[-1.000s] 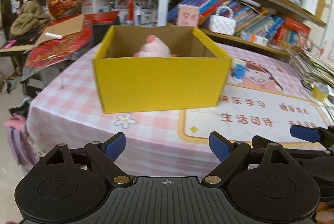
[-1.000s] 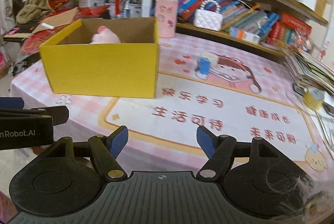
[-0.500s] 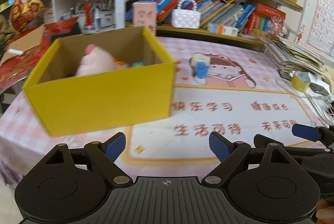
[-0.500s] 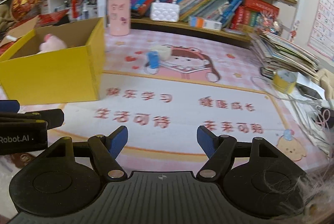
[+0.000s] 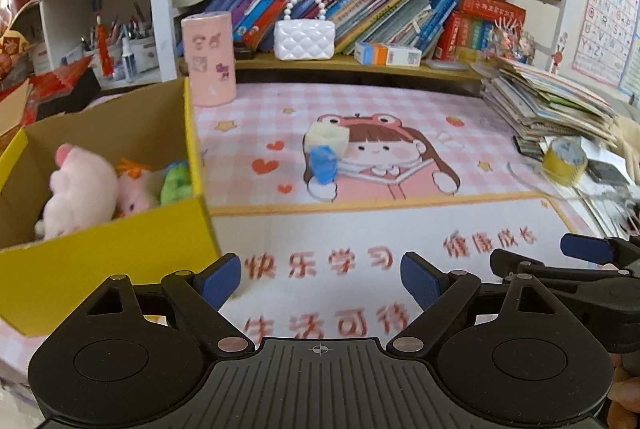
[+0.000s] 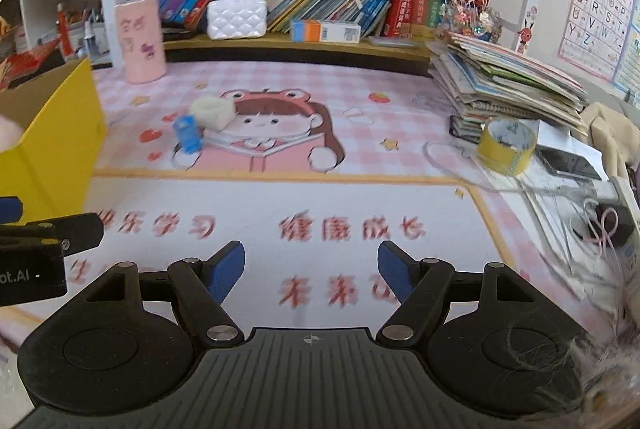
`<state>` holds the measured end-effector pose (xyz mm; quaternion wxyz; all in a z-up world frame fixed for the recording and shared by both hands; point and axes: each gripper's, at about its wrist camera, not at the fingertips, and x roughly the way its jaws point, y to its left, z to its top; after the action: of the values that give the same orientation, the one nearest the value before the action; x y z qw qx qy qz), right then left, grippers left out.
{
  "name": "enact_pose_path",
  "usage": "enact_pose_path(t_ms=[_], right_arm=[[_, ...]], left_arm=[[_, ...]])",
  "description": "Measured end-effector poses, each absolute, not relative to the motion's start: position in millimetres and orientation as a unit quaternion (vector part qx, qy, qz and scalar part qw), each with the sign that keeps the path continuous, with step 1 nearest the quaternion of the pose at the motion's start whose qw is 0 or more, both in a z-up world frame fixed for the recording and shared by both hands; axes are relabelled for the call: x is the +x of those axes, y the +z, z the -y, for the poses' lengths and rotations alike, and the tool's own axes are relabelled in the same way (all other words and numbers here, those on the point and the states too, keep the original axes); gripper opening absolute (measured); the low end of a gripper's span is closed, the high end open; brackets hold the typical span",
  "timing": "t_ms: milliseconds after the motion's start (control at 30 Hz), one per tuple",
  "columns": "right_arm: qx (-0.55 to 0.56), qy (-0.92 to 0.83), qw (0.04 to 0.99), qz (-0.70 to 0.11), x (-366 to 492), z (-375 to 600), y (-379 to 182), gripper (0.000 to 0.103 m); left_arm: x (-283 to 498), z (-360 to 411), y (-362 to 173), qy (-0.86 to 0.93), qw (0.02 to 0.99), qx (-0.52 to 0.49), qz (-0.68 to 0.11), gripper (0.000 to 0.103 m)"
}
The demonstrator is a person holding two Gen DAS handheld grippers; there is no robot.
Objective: Organize objects
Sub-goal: 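Withdraw both open tools from the box toward the white block and blue item, then grasp the blue item with the left tool while the right tool grasps the white block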
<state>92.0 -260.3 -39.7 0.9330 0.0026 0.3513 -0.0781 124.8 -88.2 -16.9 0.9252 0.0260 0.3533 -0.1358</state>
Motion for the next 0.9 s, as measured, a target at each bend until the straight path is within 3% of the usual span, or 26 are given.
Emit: enact_pose_path(t_ms=[900], right_arm=[[0.001, -0.008, 0.942, -0.334, 215.6, 317.4, -34.0, 0.071]], left_arm=[[205.3, 149.6, -24.4, -0.055, 0.934, 0.009, -0.353, 0.089]])
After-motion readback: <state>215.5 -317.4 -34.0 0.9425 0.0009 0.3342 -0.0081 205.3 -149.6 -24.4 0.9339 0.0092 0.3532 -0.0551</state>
